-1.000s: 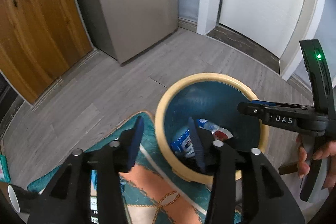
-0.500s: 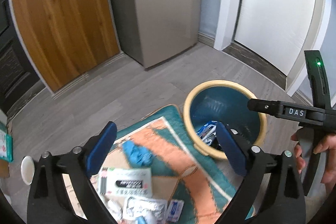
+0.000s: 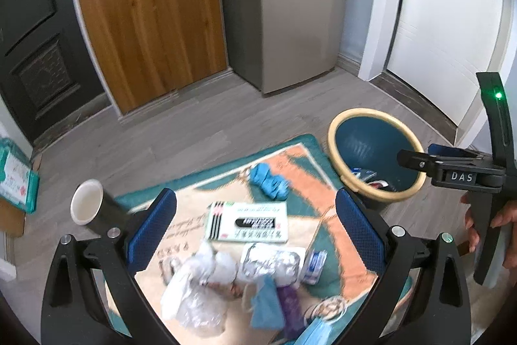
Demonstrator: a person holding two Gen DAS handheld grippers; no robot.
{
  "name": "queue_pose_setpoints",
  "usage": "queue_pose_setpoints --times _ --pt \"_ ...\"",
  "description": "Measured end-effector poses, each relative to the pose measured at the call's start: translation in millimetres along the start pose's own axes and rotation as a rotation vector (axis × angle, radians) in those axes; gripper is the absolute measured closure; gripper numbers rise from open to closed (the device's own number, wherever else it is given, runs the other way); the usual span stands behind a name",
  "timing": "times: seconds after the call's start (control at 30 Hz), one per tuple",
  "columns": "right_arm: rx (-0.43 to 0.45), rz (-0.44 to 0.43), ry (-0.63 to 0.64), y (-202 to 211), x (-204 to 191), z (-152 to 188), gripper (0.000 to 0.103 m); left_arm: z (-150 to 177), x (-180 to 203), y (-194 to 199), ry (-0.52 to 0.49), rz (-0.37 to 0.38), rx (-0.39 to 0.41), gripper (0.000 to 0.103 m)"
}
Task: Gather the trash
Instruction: 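Move both grippers back over the remaining trash on the rug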
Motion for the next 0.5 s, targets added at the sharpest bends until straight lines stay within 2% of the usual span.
queue_pose_setpoints --times 0.17,0.5 --pt "0.0 -0.005 0.054 1 -21 14 0.006 25 -21 1 0.03 -0.03 -0.033 0.006" --pt "-0.003 -0.019 0.245 -4 -75 53 0.005 60 -50 -5 0.081 -0.067 -0.076 0.006"
Point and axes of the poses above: each gripper's, at about its wrist camera, not at the fingertips, and y roughly against the way its jaws point, x to its right, z to its underside, the point moved 5 cm from there along -y, roughly the way its jaws point, and after that the axes turned 8 degrees about -y, right-handed, at the moved point
